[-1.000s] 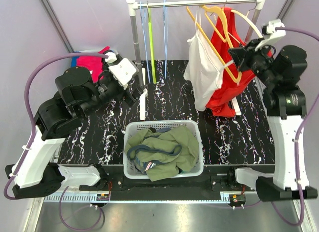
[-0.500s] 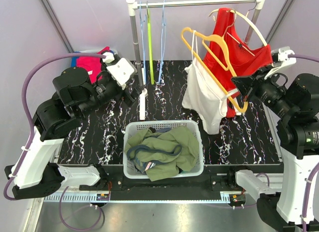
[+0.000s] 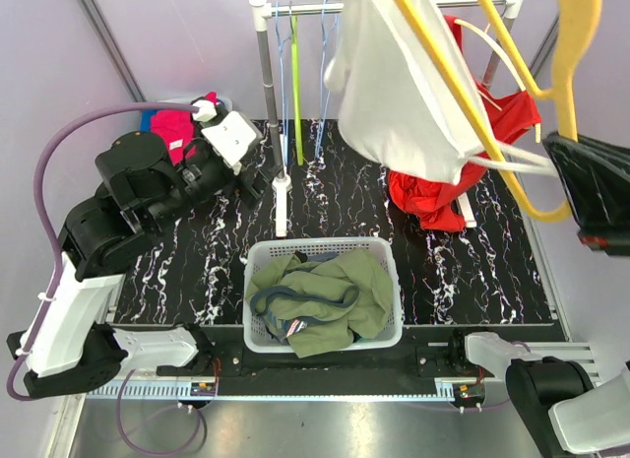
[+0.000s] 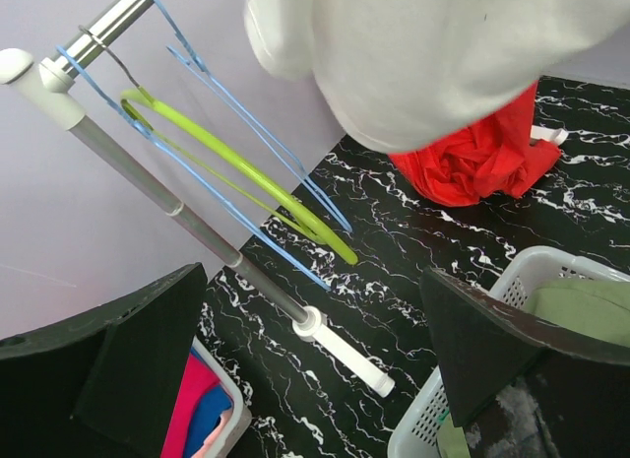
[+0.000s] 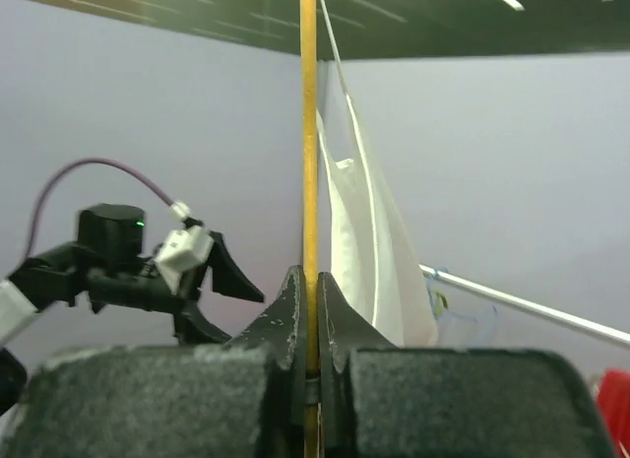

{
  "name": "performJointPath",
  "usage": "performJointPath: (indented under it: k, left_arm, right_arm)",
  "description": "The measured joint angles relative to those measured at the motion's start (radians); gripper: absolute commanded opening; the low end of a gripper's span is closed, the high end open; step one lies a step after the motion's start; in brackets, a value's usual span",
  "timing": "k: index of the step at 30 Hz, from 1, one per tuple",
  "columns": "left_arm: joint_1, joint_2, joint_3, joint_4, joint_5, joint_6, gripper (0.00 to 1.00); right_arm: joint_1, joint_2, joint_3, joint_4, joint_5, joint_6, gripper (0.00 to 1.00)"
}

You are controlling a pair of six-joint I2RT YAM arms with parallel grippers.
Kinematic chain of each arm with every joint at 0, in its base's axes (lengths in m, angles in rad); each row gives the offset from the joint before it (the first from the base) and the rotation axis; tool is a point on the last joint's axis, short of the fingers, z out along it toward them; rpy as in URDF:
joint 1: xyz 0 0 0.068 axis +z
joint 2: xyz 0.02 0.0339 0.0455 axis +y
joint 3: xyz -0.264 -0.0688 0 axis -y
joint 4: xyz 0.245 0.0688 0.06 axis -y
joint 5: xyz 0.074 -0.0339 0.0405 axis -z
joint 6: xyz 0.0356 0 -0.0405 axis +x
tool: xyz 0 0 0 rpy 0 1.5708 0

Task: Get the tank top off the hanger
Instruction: Pick up the hanger from the clothesline.

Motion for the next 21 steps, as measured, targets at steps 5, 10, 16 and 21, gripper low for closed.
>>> performJointPath:
  k: [5,10,16,21]
  left_arm:
    - [0.019,-0.03,0.0,-0.001,0.011,-0.001,0.99]
    - [0.029,-0.054,0.0,-0.001,0.034,-0.004,0.99]
    - [0.05,-0.057,0.0,-0.016,0.058,-0.01,0.99]
    - [0.076,-0.077,0.0,-0.047,0.079,-0.01,0.99]
  right_arm:
    - [0.001,-0.009,-0.019,0.113,-0.099,0.085,0.0]
    - [0.001,-0.05,-0.213,0.094,-0.14,0.098,0.0]
    - [0.0,-0.104,-0.394,0.019,-0.148,0.087,0.0]
    - [0.0,-0.185,-0.535,0.018,-0.222,0.082,0.0]
